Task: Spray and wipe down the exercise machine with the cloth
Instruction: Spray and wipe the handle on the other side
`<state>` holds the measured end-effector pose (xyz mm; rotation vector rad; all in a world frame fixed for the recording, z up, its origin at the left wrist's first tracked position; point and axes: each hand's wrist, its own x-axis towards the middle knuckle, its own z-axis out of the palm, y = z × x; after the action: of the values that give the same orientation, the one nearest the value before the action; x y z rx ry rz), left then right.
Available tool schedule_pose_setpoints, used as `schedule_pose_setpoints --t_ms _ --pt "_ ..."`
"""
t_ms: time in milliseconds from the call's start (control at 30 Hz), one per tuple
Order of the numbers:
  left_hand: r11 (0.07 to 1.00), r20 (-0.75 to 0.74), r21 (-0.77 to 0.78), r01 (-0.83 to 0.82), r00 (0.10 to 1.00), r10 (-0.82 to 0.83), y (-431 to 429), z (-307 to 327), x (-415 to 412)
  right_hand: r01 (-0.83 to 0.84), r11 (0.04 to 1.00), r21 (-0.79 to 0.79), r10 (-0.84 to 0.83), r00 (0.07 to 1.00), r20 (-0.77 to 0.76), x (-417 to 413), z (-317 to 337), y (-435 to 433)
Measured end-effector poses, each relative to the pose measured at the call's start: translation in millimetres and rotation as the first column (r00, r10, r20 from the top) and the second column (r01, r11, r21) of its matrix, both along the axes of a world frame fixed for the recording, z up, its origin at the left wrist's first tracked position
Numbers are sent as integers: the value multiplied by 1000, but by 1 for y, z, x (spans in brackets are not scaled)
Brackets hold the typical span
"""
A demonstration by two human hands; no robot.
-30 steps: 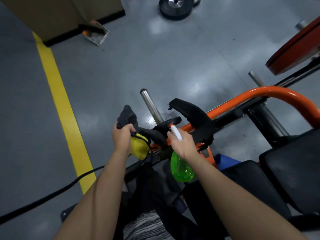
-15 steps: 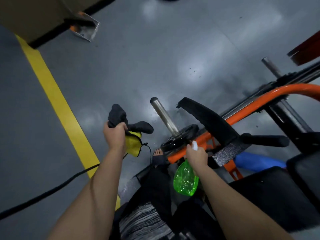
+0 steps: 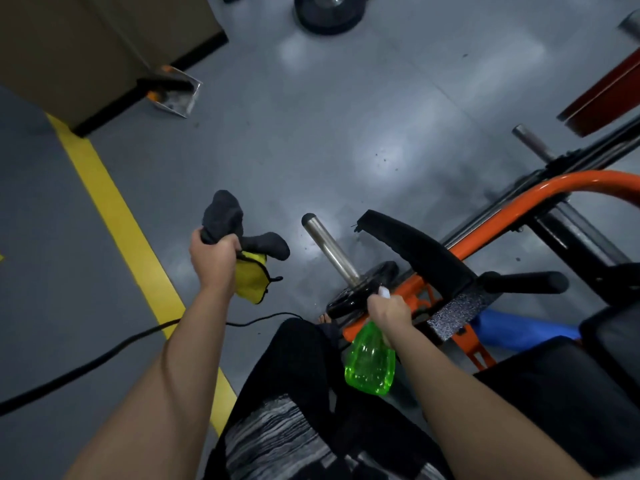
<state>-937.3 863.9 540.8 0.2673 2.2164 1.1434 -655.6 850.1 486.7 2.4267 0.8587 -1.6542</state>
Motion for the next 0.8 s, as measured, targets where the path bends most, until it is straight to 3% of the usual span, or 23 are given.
schedule_pose_setpoints --t_ms 167,300,433,667,800 --pt "998 -63 -43 -35 997 33 -2 3 -21 22 1000 22 -21 999 -30 0 -7 -13" --pt "994 -222 -55 -96 972 81 0 -5 -37 28 999 21 -28 999 -16 -16 -10 -7" --pt "983 -271 -21 -182 948 169 25 -23 -61 129 991 27 -129 992 5 -50 -27 0" --pt "986 -189 -141 92 975 -118 83 -71 -82 436 900 34 -435 885 169 -122 -42 21" --pt "961 -110 -136 240 960 -256 124 -86 -106 480 876 54 -475 836 274 -169 -40 36"
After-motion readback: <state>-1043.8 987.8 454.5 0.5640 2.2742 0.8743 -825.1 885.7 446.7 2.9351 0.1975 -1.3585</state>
